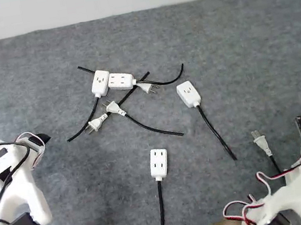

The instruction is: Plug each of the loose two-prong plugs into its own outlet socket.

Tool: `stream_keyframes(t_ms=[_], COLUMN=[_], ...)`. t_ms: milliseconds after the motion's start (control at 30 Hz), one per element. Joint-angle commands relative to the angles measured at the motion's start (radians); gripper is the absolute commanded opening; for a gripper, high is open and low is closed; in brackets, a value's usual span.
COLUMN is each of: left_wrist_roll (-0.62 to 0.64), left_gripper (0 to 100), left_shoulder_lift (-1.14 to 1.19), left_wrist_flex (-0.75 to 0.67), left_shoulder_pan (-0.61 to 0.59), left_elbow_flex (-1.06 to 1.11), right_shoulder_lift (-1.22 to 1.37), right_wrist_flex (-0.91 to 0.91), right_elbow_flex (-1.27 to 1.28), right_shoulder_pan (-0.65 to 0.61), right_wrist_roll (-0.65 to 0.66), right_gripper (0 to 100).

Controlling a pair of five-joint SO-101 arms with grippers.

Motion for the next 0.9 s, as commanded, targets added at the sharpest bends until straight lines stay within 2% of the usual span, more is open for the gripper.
stream_keyframes(t_ms=[0, 100, 333, 467, 600, 867], left_wrist_roll=[0.003, 0.003, 0.003, 0.003, 0.003, 0.003], left_gripper=[37, 37, 37, 37, 37, 37], left_shoulder_lift=[-0.005, -0.005, -0.005, -0.005, -0.005, -0.005], left_wrist_flex=[0.003, 0.003, 0.003, 0.003, 0.003, 0.002], left_shoulder_pan=[0.006, 0.006, 0.006, 0.006, 0.006, 0.008], left_elbow_flex=[-0.047, -0.047, -0.047, -0.047, -0.047, -0.047], right_shoulder_lift=[0.024, 0.033, 0.033, 0.028, 0.024, 0.033], right_wrist_flex=[-0.015, -0.021, -0.012, -0.012, -0.012, 0.035], right_elbow_flex=[-0.081, -0.084, -0.083, -0.083, -0.083, -0.057], right_shoulder_pan=[0.004, -0.001, 0.002, 0.004, -0.001, 0.004], right_wrist_roll=[-0.003, 0.041, 0.397, 0.559, 0.649, 0.749], right_gripper=[11.4, 11.4, 11.4, 11.4, 11.4, 11.4])
